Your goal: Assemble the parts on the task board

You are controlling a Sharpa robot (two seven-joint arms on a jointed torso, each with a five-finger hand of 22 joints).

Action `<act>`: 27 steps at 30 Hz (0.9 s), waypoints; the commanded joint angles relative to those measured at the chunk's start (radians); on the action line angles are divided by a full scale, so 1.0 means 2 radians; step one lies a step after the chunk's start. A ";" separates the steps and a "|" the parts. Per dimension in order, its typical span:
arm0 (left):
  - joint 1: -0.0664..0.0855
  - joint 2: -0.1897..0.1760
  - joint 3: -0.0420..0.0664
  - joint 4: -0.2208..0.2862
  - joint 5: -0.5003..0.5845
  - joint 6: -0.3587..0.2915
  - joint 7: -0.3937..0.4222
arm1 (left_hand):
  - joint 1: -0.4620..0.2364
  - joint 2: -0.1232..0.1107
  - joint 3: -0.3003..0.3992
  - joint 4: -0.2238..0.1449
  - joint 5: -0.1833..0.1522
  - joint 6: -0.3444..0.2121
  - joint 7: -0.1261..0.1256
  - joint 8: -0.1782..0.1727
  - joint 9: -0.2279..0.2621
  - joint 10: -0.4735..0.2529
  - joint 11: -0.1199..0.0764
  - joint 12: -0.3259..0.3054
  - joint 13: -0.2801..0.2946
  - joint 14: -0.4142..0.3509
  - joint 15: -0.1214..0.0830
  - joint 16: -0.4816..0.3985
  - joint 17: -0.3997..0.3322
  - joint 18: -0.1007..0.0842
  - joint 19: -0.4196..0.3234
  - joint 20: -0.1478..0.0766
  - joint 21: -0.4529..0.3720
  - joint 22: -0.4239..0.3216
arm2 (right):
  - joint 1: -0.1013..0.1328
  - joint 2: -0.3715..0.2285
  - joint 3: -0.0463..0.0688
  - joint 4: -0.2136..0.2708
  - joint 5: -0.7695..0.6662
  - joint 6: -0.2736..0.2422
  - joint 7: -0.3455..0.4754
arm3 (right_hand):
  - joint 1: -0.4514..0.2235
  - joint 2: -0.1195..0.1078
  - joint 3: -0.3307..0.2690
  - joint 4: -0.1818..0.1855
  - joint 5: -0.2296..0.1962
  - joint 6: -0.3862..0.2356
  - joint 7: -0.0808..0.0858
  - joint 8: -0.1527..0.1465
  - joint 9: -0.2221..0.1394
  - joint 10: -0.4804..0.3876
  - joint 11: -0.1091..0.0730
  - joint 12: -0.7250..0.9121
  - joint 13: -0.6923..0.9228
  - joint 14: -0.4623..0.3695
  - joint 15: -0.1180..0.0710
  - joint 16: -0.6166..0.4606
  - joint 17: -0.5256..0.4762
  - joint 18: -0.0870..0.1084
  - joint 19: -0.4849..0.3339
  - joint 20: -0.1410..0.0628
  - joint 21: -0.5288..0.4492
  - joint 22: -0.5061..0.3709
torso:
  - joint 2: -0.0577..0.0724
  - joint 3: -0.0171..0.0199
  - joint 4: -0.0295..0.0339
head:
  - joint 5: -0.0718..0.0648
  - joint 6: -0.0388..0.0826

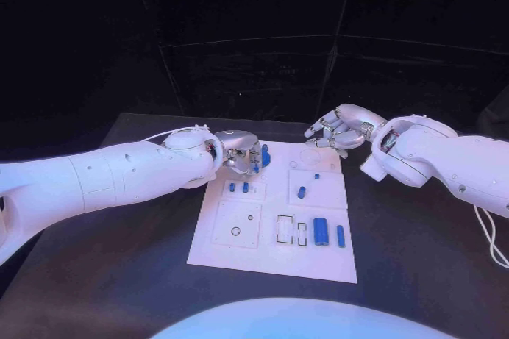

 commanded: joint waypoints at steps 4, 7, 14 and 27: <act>0.001 -0.019 0.001 0.013 0.005 -0.005 0.006 | -0.001 0.000 0.004 0.000 -0.001 0.005 0.000 -0.004 0.000 0.006 0.000 -0.005 -0.001 0.006 -0.003 0.003 0.000 -0.010 0.005 0.000 0.004 0.002 | 0.001 0.000 0.000 -0.002 0.000 0.003 0.005 | -0.004 0.002 0.001 0.000 0.003 -0.004 0.000 0.003 0.000 -0.003 0.000 0.001 0.000 0.004 -0.001 0.000 0.001 0.009 -0.002 0.001 -0.003 0.000 | 0.000 0.0002 -0.0008 | 0.001 0.001; 0.001 -0.028 0.002 0.017 0.007 0.000 0.004 | -0.003 -0.001 0.004 0.000 -0.001 0.006 0.000 -0.005 0.000 0.007 0.000 -0.005 -0.002 0.006 -0.003 0.003 -0.001 -0.010 0.005 0.000 0.004 0.003 | 0.001 0.000 0.000 -0.002 0.000 0.003 0.005 | -0.004 0.002 0.001 0.000 0.003 -0.004 0.000 0.003 0.000 -0.003 0.000 0.001 0.000 0.004 -0.001 0.000 0.001 0.009 -0.002 0.001 -0.003 0.000 | 0.001 0.0006 -0.0010 | 0.001 0.001; 0.001 -0.038 0.001 0.023 0.008 0.003 0.000 | -0.004 -0.002 0.004 0.000 -0.001 0.005 0.000 -0.006 0.000 0.007 0.000 -0.007 -0.002 0.006 -0.003 0.003 -0.002 -0.010 0.005 0.000 0.005 0.004 | 0.001 0.000 0.000 -0.003 0.000 0.003 0.004 | -0.004 0.002 0.001 0.000 0.003 -0.004 0.000 0.003 0.000 -0.003 0.000 0.001 0.000 0.004 -0.001 0.000 0.001 0.009 -0.002 0.001 -0.003 0.000 | 0.001 0.0002 -0.0011 | 0.001 0.001; 0.001 -0.034 0.001 0.015 0.008 0.022 -0.007 | -0.005 -0.003 0.004 0.000 -0.001 0.006 0.001 -0.007 0.000 0.007 0.000 -0.008 -0.003 0.006 -0.003 0.002 -0.004 -0.010 0.005 0.000 0.006 0.005 | 0.001 0.000 0.000 -0.003 0.000 0.004 0.004 | -0.004 0.002 0.001 0.000 0.003 -0.004 0.000 0.003 0.000 -0.003 0.000 0.001 0.000 0.004 -0.001 0.000 0.001 0.009 -0.002 0.001 -0.003 0.000 | 0.001 0.0006 -0.0014 | 0.002 0.000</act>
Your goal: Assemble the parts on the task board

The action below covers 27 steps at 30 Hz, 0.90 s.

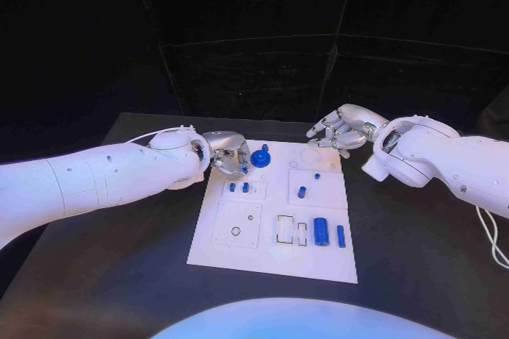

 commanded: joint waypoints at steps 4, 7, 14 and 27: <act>0.001 0.003 0.000 -0.005 0.004 0.020 -0.008 | -0.003 -0.001 0.003 0.001 -0.001 0.004 -0.001 -0.003 0.000 0.004 0.000 -0.002 -0.001 0.006 -0.003 0.002 0.000 -0.005 0.005 0.000 0.002 0.000 | 0.001 0.000 0.000 0.000 0.000 0.003 0.004 | -0.004 0.002 0.001 0.000 0.003 -0.004 0.000 0.003 0.000 -0.003 0.000 0.001 0.001 0.004 -0.001 0.000 0.001 0.009 -0.002 0.001 -0.003 0.000 | 0.000 0.0000 0.0007 | 0.000 -0.001; 0.001 0.004 0.000 -0.007 0.004 0.024 -0.010 | -0.003 -0.001 0.003 0.001 -0.001 0.004 -0.001 -0.003 0.000 0.004 0.000 -0.002 -0.001 0.006 -0.003 0.002 0.000 -0.005 0.005 0.000 0.002 0.000 | 0.001 0.001 0.000 0.000 0.000 0.003 0.004 | -0.004 0.002 0.001 0.000 0.003 -0.004 0.000 0.003 0.000 -0.003 0.000 0.001 0.001 0.004 -0.001 0.000 0.001 0.009 -0.002 0.001 -0.003 0.000 | 0.000 0.0002 0.0005 | 0.000 -0.001; 0.001 0.007 0.000 -0.013 0.004 0.031 -0.014 | -0.003 -0.002 0.003 0.001 -0.001 0.004 -0.001 -0.003 0.000 0.004 0.000 -0.002 -0.001 0.006 -0.003 0.001 -0.001 -0.005 0.005 0.000 0.002 0.000 | 0.001 0.001 0.000 0.000 0.000 0.003 0.004 | -0.004 0.002 0.001 0.000 0.003 -0.004 0.000 0.003 0.000 -0.003 0.000 0.001 0.001 0.004 -0.001 0.000 0.001 0.009 -0.002 0.001 -0.003 0.000 | 0.000 -0.0002 0.0002 | 0.001 -0.002; 0.000 0.013 0.000 -0.019 0.004 0.037 -0.014 | -0.004 -0.002 0.003 0.001 -0.001 0.004 -0.001 -0.003 0.000 0.004 0.000 -0.003 -0.001 0.006 -0.003 0.001 -0.002 -0.004 0.004 0.000 0.001 0.000 | 0.001 0.001 0.000 0.001 0.000 0.004 0.004 | -0.004 0.002 0.001 0.000 0.003 -0.004 0.000 0.003 0.000 -0.003 0.000 0.001 0.001 0.004 -0.001 0.000 0.001 0.009 -0.002 0.001 -0.003 0.000 | 0.000 -0.0001 0.0003 | 0.000 -0.004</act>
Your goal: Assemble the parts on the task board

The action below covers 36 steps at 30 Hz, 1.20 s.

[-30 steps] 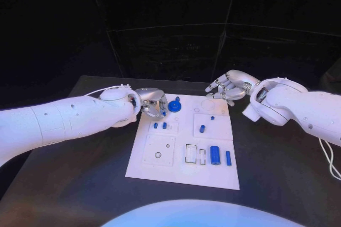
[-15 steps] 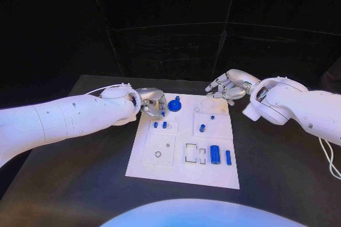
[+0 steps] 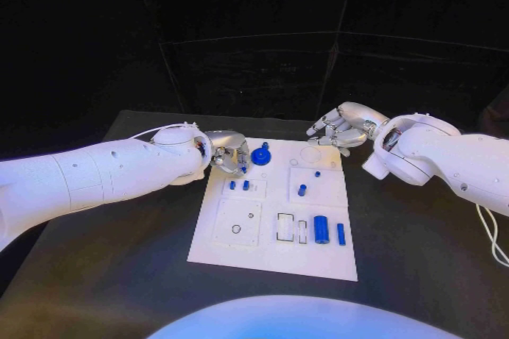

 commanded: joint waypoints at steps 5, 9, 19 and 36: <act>0.000 0.004 0.000 -0.004 0.002 0.010 -0.005 | -0.006 -0.004 0.003 0.001 -0.001 0.001 0.002 -0.007 -0.001 0.003 0.001 -0.006 -0.002 0.005 -0.002 0.000 -0.002 -0.003 0.003 0.000 0.001 0.000 | 0.001 0.000 0.000 0.001 0.000 0.003 0.004 | -0.004 0.002 0.001 0.000 0.003 -0.004 0.000 0.003 0.000 -0.003 0.000 0.001 0.001 0.004 -0.001 0.000 0.001 0.009 -0.002 0.001 -0.003 0.000 | 0.000 0.0000 -0.0001 | -0.001 -0.001; 0.000 0.004 0.000 -0.005 0.002 0.014 -0.008 | -0.009 -0.006 0.004 0.001 -0.001 -0.009 0.006 -0.016 -0.005 -0.002 0.004 -0.013 -0.005 0.004 0.000 0.000 -0.004 -0.003 0.002 0.002 0.000 0.000 | 0.001 0.000 0.000 0.001 0.000 0.003 0.004 | -0.004 0.002 0.001 0.000 0.003 -0.004 0.000 0.003 0.000 -0.003 0.000 0.001 0.001 0.004 -0.001 0.000 0.001 0.009 -0.002 0.001 -0.003 0.000 | 0.000 0.0001 0.0001 | -0.001 -0.001; 0.000 0.003 0.000 -0.006 0.002 0.018 -0.016 | -0.016 -0.015 0.007 0.001 -0.002 -0.037 0.014 -0.041 -0.013 -0.015 0.013 -0.030 -0.011 0.002 0.007 -0.002 -0.012 -0.002 -0.002 0.007 -0.004 -0.001 | 0.001 -0.002 0.000 0.001 0.000 0.001 0.004 | -0.005 0.001 0.002 0.001 0.003 -0.004 0.000 0.004 0.000 -0.009 0.000 -0.008 -0.008 0.004 -0.001 -0.002 -0.002 0.009 -0.003 0.001 -0.006 -0.005 | 0.000 -0.0001 0.0003 | -0.002 0.000; 0.002 -0.027 0.000 0.003 0.095 -0.012 -0.011 | -0.020 -0.026 0.007 0.002 -0.002 -0.092 0.021 -0.081 -0.013 -0.042 0.019 -0.052 -0.020 -0.004 0.013 -0.009 -0.032 0.003 -0.013 0.013 -0.027 -0.019 | -0.002 -0.020 0.000 0.008 -0.144 -0.005 -0.019 | 0.041 -0.023 0.076 -0.036 -0.029 0.028 -0.002 0.020 0.002 -0.093 0.004 -0.250 -0.232 0.002 0.001 -0.032 -0.026 0.014 -0.005 0.002 -0.031 -0.038 | -0.001 -0.0001 -0.0002 | -0.011 0.003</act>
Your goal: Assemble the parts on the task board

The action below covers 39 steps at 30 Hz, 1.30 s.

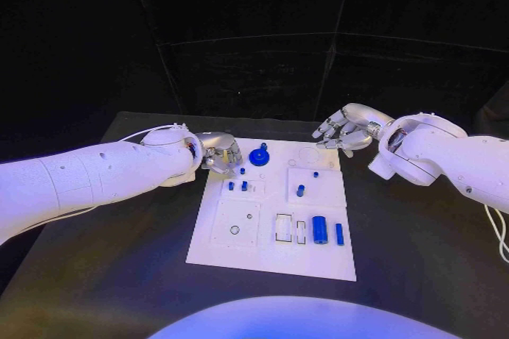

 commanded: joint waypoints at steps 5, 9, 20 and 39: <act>0.005 -0.028 0.001 0.011 0.216 -0.050 0.063 | 0.005 0.001 0.007 0.002 -0.001 0.017 0.007 0.008 0.004 -0.010 0.007 -0.004 -0.001 -0.024 0.009 -0.032 -0.058 0.013 -0.028 0.005 -0.060 -0.052 | -0.011 -0.011 0.000 0.017 -0.196 -0.004 -0.022 | 0.005 -0.011 0.036 -0.015 -0.026 0.024 -0.005 -0.003 0.000 0.012 0.002 -0.067 -0.077 0.006 0.003 0.001 0.004 0.004 0.012 0.001 0.012 0.017 | 0.000 0.0008 -0.0011 | -0.014 0.003; 0.006 -0.041 0.000 0.024 0.392 -0.056 0.141 | 0.009 0.011 0.015 0.003 -0.001 0.032 0.011 0.015 0.005 0.009 0.007 0.012 0.004 -0.047 0.010 -0.061 -0.110 0.023 -0.054 0.008 -0.111 -0.094 | -0.021 -0.015 0.000 0.029 -0.256 -0.005 -0.033 | 0.003 -0.015 0.048 -0.019 -0.034 0.034 -0.006 -0.007 -0.001 0.018 0.002 -0.086 -0.104 0.007 0.004 0.000 0.004 0.002 0.015 0.002 0.016 0.025 | 0.000 0.0007 -0.0002 | -0.022 0.006; 0.006 -0.063 0.000 0.070 0.622 -0.042 0.239 | 0.009 0.016 0.010 0.001 -0.001 0.046 0.012 0.025 0.004 0.005 0.007 0.026 0.003 -0.134 0.012 -0.156 -0.265 0.029 -0.102 0.010 -0.171 -0.135 | -0.039 -0.006 -0.001 0.038 -0.321 -0.003 -0.045 | -0.006 -0.023 0.064 -0.024 -0.043 0.036 0.001 -0.023 -0.003 0.024 0.009 -0.114 -0.148 0.008 0.008 0.000 0.004 0.001 0.017 0.007 0.020 0.029 | 0.000 -0.0001 0.0001 | -0.030 0.008; 0.006 -0.072 0.000 0.088 0.645 -0.039 0.250 | 0.008 0.016 0.007 0.001 -0.001 0.048 0.013 0.026 0.003 0.005 0.008 0.030 0.003 -0.142 0.013 -0.163 -0.277 0.029 -0.106 0.011 -0.176 -0.138 | -0.050 0.018 -0.002 0.016 -0.329 0.015 -0.045 | -0.004 -0.023 0.077 -0.030 -0.045 0.034 0.006 -0.033 -0.003 0.025 0.013 -0.127 -0.171 0.009 0.011 0.003 0.008 0.001 0.017 0.010 0.023 0.033 | 0.001 0.0004 -0.0001 | -0.031 0.005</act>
